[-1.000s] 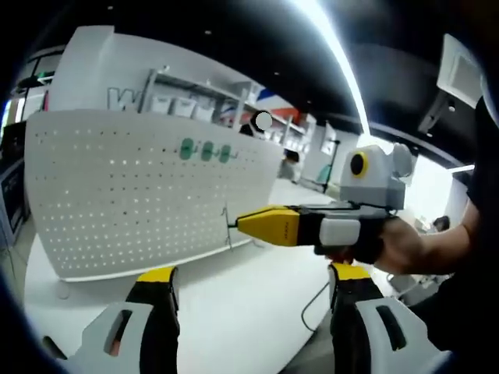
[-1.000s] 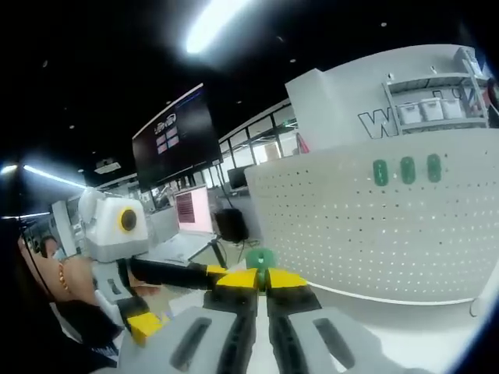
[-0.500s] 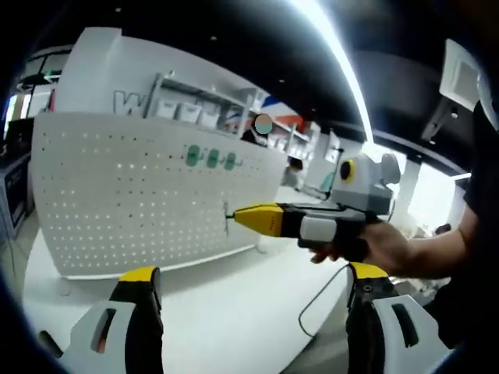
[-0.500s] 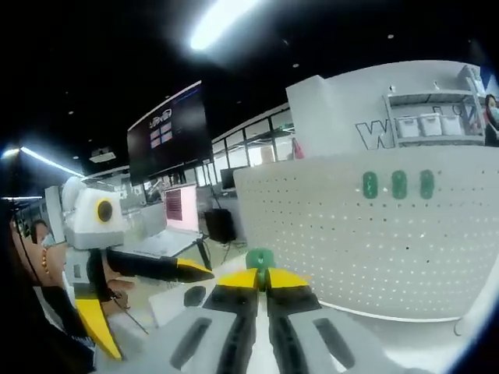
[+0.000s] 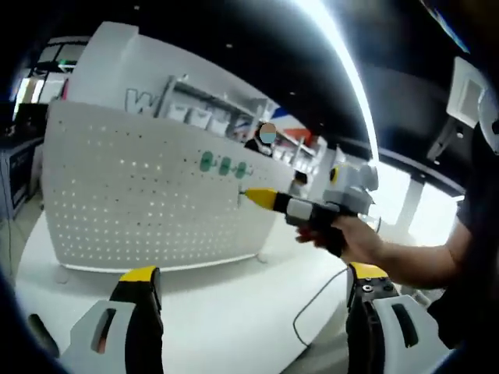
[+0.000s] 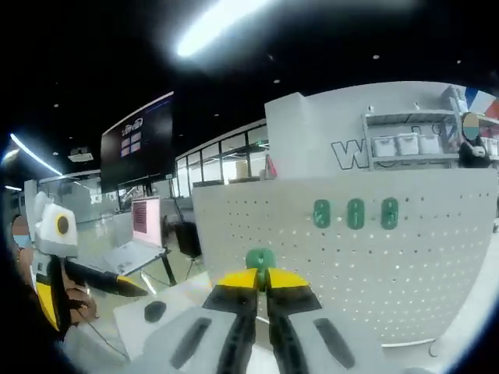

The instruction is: Insert the hook assembly into the mounting plate slot until the hook locks in place.

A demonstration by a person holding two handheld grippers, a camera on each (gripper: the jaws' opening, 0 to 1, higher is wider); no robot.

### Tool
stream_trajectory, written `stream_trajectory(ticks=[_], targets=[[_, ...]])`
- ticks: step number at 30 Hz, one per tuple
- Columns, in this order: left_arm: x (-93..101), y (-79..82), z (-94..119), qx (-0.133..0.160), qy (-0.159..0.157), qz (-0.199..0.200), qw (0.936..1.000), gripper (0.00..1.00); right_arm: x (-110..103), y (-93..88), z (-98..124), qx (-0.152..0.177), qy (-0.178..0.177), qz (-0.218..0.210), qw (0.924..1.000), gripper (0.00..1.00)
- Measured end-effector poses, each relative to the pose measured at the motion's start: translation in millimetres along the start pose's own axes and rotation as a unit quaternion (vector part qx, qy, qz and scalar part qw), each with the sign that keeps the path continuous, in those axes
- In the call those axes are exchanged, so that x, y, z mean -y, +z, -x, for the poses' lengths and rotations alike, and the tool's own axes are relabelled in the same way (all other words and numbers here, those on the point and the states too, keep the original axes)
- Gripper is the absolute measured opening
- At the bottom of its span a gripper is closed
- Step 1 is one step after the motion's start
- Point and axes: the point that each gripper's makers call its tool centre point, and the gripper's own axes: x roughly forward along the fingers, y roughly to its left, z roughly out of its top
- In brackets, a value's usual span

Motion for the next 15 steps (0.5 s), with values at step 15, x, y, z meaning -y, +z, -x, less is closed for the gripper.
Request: stream_trajectory(ticks=[15], targets=[[-10.0, -16.4, 6.0, -0.023, 0.026, 0.006, 0.9994, 0.99, 67.5, 11.9, 3.4, 0.024, -0.081, 0.021, 0.9962, 0.0]])
